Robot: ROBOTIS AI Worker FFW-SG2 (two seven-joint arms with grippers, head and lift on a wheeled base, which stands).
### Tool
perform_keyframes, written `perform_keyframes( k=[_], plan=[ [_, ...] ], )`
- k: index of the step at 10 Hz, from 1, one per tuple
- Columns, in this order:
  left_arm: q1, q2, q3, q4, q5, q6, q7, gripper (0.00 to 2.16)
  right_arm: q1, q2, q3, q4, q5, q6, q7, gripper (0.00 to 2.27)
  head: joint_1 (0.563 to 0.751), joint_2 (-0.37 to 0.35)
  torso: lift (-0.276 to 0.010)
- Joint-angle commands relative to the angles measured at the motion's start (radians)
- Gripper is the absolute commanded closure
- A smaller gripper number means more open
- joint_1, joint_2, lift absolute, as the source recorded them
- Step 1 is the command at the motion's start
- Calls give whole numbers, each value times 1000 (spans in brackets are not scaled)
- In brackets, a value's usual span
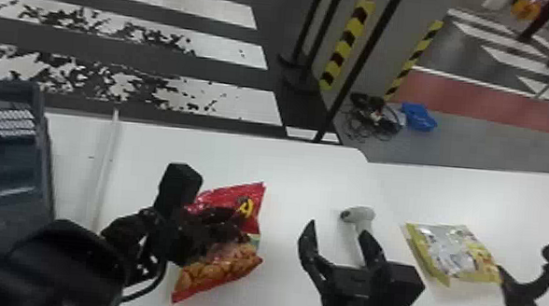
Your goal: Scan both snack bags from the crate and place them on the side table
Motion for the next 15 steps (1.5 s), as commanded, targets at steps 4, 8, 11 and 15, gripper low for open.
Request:
perform_keyframes(
  k=[4,8,11,15],
  plan=[
    [26,-4,25,-60,-14,-126,35,19,4,2,2,-5,0,12,1,87,695,-350,-95],
    [127,-4,109,-293,-61,-212,109,33,4,2,16,-12,0,21,8,83,695,-350,-95],
    [182,77,264,-351,-18,-224,152,60,1,2,26,-17,-9,51,17,63,695,-350,-95],
    [287,121,445,-388,46,-356,164,63,-18,2,5,-89,-149,334,153,53,695,-203,-95]
  ],
)
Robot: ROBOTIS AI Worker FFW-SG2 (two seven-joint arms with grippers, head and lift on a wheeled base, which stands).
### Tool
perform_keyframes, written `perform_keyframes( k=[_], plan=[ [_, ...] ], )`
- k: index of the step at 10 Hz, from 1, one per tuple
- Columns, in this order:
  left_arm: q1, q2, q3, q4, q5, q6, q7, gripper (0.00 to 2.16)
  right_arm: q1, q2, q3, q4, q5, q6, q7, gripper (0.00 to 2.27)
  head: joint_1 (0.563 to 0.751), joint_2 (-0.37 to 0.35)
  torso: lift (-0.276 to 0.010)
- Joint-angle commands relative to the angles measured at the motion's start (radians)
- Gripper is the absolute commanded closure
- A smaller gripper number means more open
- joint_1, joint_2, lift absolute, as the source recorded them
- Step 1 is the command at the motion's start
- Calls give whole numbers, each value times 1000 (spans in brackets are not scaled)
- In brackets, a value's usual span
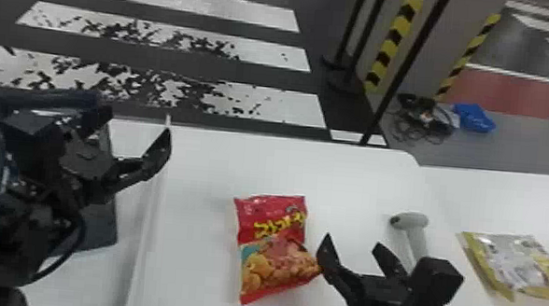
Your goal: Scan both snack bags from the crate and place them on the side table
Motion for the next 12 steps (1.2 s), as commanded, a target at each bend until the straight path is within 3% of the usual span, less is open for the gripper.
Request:
perform_keyframes(
  k=[1,4,7,12],
  plan=[
    [52,6,58,-25,16,-36,0,66,-9,2,-27,-32,-80,150,36,56,695,-159,-95],
    [130,9,119,-56,57,-85,2,73,-50,2,-78,-36,-181,338,105,63,695,-75,-95],
    [135,6,118,-51,60,-85,-3,73,-113,2,-110,-7,-235,522,122,80,695,-38,-95],
    [149,6,125,-51,71,-82,-3,76,-201,2,-138,93,-259,598,155,80,695,-28,-95]
  ],
)
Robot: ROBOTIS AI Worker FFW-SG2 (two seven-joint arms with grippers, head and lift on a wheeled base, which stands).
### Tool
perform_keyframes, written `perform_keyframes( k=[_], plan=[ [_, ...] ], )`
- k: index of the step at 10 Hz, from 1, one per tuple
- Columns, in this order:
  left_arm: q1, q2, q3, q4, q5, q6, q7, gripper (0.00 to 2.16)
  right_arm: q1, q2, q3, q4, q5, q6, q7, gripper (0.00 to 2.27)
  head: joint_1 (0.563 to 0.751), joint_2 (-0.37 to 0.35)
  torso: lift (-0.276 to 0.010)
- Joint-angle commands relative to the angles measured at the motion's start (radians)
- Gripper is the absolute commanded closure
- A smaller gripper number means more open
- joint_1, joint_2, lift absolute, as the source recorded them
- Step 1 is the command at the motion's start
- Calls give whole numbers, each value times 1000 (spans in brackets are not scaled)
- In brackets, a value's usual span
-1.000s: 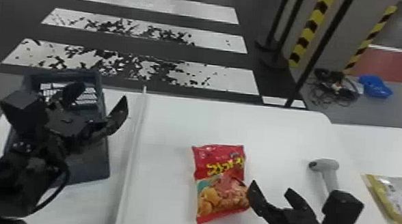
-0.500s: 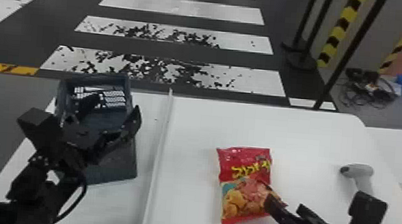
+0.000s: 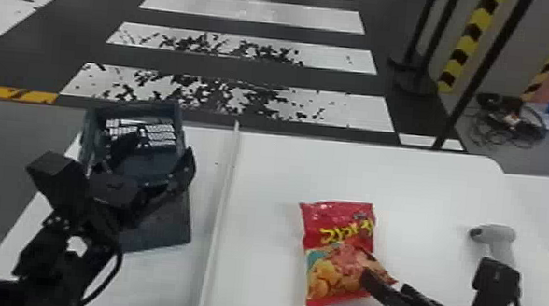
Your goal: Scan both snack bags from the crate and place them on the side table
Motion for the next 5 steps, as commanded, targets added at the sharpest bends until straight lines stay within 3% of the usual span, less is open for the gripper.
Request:
perform_keyframes(
  k=[1,3,4,5],
  plan=[
    [4,0,4,2,0,2,-1,76,-36,2,-2,40,1,3,1,80,695,-26,-95],
    [7,1,8,6,0,2,-3,76,-78,2,-14,102,-3,21,4,93,695,-23,-95],
    [7,1,8,8,0,2,-3,76,-90,2,-23,116,-6,24,8,259,695,-23,-95],
    [5,0,8,11,-1,2,-3,76,-99,2,-32,128,-6,43,16,697,695,-23,-95]
  ],
)
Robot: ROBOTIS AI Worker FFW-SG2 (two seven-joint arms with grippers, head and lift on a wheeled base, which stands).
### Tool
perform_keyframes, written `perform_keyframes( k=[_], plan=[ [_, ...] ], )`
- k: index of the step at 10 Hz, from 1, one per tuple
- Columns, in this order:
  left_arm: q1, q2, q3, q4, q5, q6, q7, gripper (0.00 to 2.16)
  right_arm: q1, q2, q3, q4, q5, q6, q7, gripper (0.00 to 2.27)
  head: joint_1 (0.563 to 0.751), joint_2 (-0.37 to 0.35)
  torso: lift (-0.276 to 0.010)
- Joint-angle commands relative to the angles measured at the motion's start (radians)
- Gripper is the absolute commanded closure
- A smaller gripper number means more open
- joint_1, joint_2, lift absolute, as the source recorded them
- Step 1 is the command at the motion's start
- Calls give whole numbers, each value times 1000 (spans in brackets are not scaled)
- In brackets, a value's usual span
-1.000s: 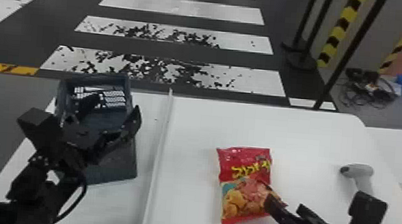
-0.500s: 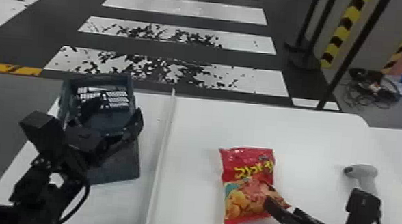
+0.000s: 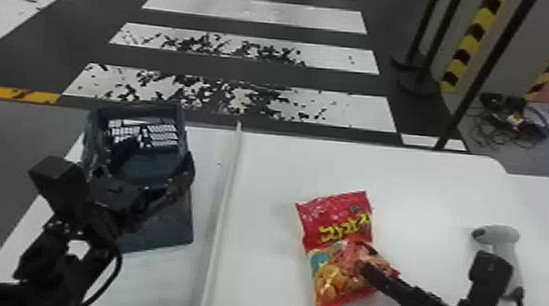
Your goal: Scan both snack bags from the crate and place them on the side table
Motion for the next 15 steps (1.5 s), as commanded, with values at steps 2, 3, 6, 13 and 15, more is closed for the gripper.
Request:
perform_keyframes(
  k=[2,3,6,13,15],
  plan=[
    [-1,-2,-1,11,-1,0,0,76,-26,2,-42,41,-16,36,41,1963,695,-26,-95],
    [-2,-2,-1,15,-1,0,0,76,-37,2,-59,64,-16,48,66,2223,695,-27,-95],
    [-2,-1,-1,23,-1,0,0,76,-45,2,-106,91,-79,51,93,2253,695,-34,-95],
    [4,2,-5,20,2,0,0,76,32,2,-51,-235,180,-148,-74,2253,695,-122,-95],
    [4,4,-5,21,4,0,0,76,60,2,76,-257,418,-250,-166,2253,695,-137,-95]
  ],
)
